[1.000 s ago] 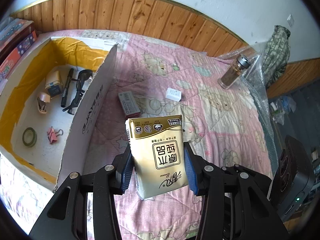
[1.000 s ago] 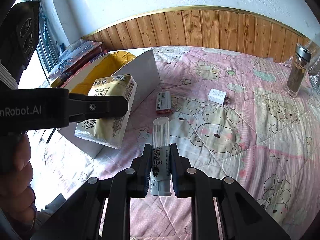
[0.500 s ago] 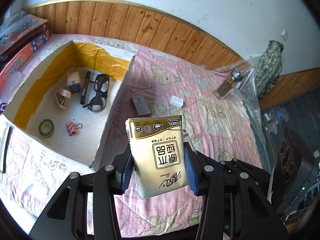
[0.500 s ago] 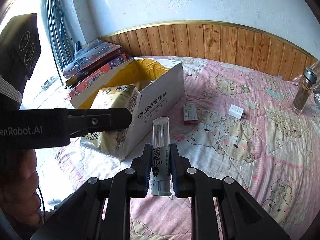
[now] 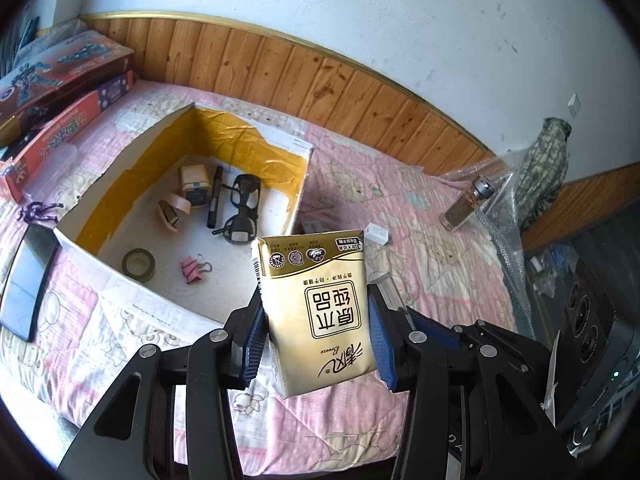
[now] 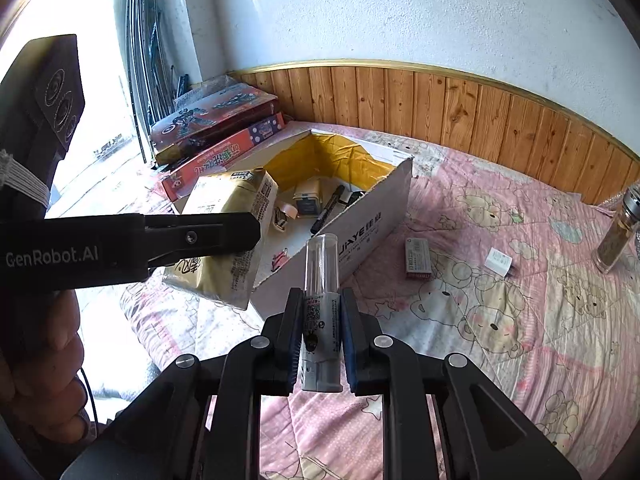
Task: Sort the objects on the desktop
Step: 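Carry the tissue pack and clear tube with both tools over the cardboard box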
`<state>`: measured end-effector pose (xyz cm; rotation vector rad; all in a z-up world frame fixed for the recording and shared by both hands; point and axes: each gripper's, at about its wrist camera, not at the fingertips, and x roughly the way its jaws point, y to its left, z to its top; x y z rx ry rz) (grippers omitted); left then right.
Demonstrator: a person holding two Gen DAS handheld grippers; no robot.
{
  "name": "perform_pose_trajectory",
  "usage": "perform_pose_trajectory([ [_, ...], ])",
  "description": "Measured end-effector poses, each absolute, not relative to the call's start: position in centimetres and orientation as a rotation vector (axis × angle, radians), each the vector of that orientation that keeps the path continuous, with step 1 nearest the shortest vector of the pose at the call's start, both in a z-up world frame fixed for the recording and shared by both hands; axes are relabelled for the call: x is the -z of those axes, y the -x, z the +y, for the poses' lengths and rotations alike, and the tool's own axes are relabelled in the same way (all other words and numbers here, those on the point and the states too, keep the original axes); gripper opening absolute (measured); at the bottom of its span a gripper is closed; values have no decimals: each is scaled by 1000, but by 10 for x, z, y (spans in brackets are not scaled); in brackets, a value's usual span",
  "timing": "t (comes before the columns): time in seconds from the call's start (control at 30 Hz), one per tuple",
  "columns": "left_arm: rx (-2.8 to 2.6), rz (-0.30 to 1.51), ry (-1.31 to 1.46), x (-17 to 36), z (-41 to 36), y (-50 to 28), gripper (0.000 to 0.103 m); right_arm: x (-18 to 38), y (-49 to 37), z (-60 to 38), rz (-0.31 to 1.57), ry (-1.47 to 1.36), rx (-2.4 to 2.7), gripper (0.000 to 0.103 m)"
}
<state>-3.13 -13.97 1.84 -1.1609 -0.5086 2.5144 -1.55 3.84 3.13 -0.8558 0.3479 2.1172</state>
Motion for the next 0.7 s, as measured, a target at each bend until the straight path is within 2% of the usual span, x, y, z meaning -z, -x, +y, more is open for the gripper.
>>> perform_pose_trajectory([
  [0.7, -2588, -657, 1185, -4, -215, 53, 47, -47, 90, 46, 248, 909, -2190, 19],
])
